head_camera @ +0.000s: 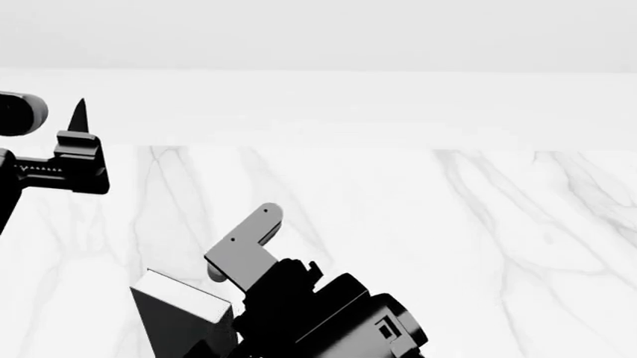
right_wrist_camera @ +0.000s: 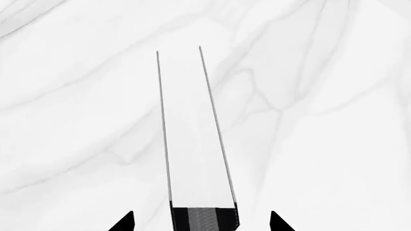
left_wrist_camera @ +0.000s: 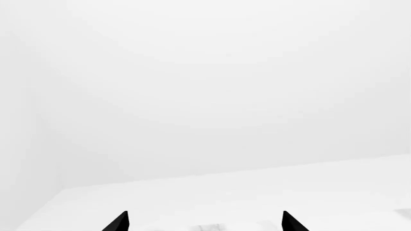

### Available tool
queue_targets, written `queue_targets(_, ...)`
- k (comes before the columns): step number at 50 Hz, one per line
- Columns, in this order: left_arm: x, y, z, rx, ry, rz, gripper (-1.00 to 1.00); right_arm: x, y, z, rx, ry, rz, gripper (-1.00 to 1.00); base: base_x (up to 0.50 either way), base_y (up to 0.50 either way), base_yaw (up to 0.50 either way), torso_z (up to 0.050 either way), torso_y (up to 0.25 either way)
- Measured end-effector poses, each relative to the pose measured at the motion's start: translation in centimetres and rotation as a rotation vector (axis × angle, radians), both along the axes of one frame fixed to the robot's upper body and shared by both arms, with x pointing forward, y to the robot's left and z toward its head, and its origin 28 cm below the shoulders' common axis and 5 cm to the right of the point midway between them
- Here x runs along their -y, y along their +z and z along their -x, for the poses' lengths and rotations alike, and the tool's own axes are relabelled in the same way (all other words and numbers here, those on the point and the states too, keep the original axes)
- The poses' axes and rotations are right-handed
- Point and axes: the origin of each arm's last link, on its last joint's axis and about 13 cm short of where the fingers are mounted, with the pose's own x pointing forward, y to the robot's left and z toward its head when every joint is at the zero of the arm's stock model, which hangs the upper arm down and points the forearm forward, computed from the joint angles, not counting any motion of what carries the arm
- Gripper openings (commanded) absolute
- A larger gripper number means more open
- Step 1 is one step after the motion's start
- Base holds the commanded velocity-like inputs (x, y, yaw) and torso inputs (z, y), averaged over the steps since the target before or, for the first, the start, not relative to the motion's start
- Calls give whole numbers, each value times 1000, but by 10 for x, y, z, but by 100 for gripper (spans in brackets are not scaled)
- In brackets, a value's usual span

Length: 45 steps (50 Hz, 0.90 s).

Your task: Pick up the book on the left and place it on top of the shelf.

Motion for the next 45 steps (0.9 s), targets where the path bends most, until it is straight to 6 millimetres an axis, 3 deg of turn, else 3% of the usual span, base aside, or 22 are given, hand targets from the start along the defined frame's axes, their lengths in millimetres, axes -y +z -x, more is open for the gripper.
queue_targets(3, 0, 0, 0, -1, 1, -1, 100, -1, -1, -1, 0, 3, -1, 100, 0, 0, 0, 0, 0)
queue_targets(4, 0, 0, 0, -1, 2, -1, 100, -1, -1, -1, 0, 3, -1, -100, 0, 0, 0, 0, 0)
queue_targets(31, -1, -2, 1, -4, 6, -2, 100, -1, -6, -4, 4, -18, -11, -100, 0, 0, 1, 0, 0)
queue_targets(45, -1, -1, 2, -2, 6, -2, 100, 4, 13, -2, 47, -38, -35, -100, 0, 0, 0, 0, 0)
